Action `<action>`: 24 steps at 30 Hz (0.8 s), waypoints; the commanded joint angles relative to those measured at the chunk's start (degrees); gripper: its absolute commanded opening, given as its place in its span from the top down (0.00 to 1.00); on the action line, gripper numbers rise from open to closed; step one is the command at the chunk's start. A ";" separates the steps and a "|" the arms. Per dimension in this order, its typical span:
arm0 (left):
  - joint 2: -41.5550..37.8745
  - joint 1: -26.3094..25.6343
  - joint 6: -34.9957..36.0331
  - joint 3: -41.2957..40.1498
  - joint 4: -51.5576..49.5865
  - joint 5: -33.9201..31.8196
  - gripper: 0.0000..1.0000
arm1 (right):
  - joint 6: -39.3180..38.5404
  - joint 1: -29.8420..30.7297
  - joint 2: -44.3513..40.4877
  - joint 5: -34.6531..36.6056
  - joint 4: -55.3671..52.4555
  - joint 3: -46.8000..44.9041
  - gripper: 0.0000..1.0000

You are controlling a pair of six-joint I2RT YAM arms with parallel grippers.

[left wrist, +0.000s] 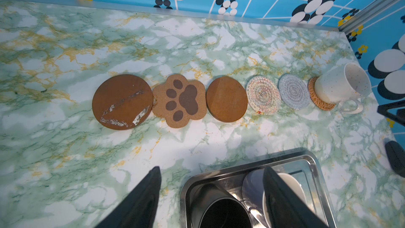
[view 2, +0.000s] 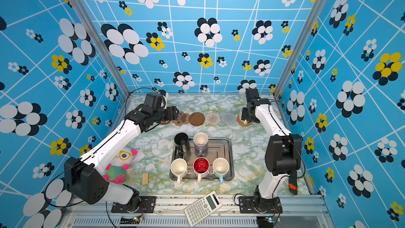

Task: Place cups on coasters
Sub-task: Place the cup on the coaster, then pick up the cup from the tray.

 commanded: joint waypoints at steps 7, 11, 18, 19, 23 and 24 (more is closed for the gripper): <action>-3.72 -8.71 5.57 1.65 -19.24 1.72 0.24 | 5.06 5.18 -14.34 1.95 2.50 -3.96 0.39; -4.36 -11.84 3.17 -0.28 -23.07 2.03 0.24 | 5.74 7.49 -17.25 2.78 4.65 -5.38 0.39; -5.73 -13.47 -3.59 -7.57 -21.48 6.62 0.25 | 7.56 9.63 -19.18 1.79 10.11 -9.57 0.41; -5.87 -13.71 -4.48 -8.64 -21.08 6.75 0.26 | 7.94 9.82 -19.27 1.68 11.13 -10.08 0.44; -6.25 -15.26 -7.04 -12.13 -19.31 6.85 0.27 | 8.69 10.19 -18.54 -0.01 13.78 -11.73 0.47; -6.35 -15.63 -7.71 -12.83 -18.67 6.78 0.27 | 8.69 10.17 -18.19 -0.12 13.71 -11.58 0.47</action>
